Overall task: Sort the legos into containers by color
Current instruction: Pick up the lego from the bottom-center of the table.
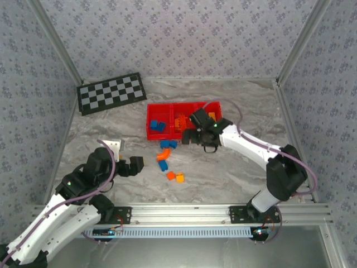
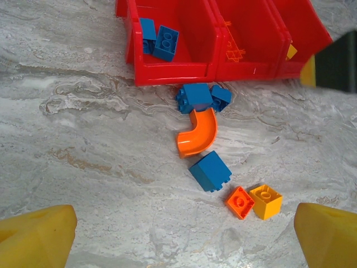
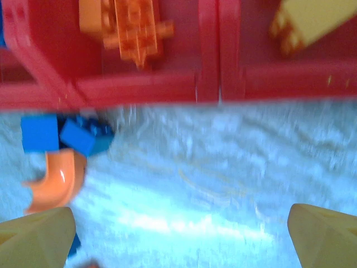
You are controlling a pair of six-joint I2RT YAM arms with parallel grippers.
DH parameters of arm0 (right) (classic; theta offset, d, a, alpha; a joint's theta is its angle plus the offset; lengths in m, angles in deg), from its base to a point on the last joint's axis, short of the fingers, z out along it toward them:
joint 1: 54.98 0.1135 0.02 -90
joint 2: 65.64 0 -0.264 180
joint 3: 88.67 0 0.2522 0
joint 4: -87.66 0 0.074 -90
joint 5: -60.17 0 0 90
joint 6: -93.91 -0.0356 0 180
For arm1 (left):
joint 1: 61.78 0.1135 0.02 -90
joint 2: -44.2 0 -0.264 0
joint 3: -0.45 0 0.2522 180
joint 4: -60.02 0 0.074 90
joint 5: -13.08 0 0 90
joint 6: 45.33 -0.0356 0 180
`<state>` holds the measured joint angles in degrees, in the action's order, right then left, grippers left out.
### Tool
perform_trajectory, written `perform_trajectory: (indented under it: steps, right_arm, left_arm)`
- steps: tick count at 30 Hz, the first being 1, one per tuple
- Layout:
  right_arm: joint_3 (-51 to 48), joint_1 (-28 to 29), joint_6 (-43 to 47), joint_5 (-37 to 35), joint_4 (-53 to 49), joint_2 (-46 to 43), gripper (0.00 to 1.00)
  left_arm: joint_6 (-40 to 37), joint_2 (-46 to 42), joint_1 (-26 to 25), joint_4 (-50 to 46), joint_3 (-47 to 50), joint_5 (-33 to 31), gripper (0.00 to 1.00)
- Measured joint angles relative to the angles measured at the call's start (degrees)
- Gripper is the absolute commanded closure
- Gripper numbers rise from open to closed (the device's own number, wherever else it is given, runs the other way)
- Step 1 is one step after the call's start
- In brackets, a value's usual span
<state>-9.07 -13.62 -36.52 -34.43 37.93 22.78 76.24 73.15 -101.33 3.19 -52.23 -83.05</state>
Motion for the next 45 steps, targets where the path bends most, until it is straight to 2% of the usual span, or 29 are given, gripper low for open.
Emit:
perform_trajectory:
  steps: [6, 11, 19, 23, 32, 37, 45]
  right_arm:
    - [-8.02, 9.75, -7.02, 0.11, 0.74, -3.56, 0.0]
    - [-9.7, 18.43, -13.49, -0.68, 0.92, -3.45, 0.0]
    - [-8.15, 26.05, -18.95, -1.66, 1.22, 3.19, 0.11]
    - [-5.18, 27.78, -19.12, -2.8, -0.22, 7.28, 0.17]
    - [-2.36, 28.2, -18.49, -5.14, -3.15, 10.32, 0.45]
    - [-2.36, 27.87, -18.21, -5.33, -3.72, 10.75, 0.49]
    - [-2.27, 27.61, -17.35, -5.66, -3.67, 11.02, 0.49]
  left_arm:
    - [0.0, 1.2, 0.0, -0.02, 0.0, -0.37, 0.0]
    - [0.0, 1.51, 0.0, -0.02, 0.0, -0.35, 0.0]
    - [0.0, 1.49, 0.0, -0.02, 0.0, -0.33, 0.0]
    - [0.0, 1.49, 0.0, -0.02, 0.0, -0.33, 0.0]
    - [0.0, 1.46, -0.22, -0.02, 0.0, -0.33, 0.0]
    - [0.0, 1.46, -0.22, -0.02, 0.0, -0.31, 0.0]
    - [0.0, 1.46, -0.22, -0.02, 0.0, -0.31, 0.0]
